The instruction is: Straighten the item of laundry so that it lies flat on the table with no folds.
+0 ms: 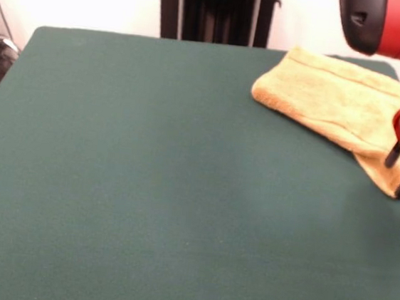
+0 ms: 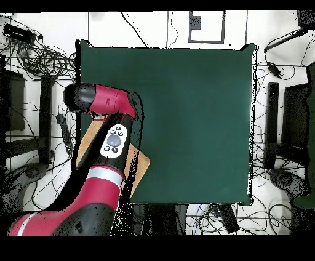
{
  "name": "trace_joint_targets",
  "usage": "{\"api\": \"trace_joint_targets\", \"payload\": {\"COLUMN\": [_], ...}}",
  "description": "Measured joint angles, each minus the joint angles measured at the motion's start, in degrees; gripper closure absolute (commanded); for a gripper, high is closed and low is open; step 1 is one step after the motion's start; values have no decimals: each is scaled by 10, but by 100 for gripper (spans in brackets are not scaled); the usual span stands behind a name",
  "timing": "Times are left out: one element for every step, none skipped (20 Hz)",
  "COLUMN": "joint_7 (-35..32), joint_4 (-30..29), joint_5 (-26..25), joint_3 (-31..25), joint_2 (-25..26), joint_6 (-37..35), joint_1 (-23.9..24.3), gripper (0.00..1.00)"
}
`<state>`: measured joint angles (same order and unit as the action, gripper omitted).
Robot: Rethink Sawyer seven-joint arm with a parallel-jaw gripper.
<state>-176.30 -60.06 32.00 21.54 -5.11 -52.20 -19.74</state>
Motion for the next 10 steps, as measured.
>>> {"api": "trace_joint_targets", "payload": {"joint_7": [0,0,0,0,0,0,0,0,0,0], "joint_4": [5,7,8,9,12,13,14,16,18,20], "joint_5": [0,0,1,3,10,18,23,27,34,41], "joint_3": [0,0,0,0,0,0,0,0,0,0], "joint_2": [0,0,0,1,2,5,6,8,12,16], "joint_6": [0,0,0,0,1,4,5,7,11,14], "joint_1": [3,5,6,6,5,3,2,1,-3,-6], "gripper": [0,0,0,0,0,0,0,0,0,0]}}
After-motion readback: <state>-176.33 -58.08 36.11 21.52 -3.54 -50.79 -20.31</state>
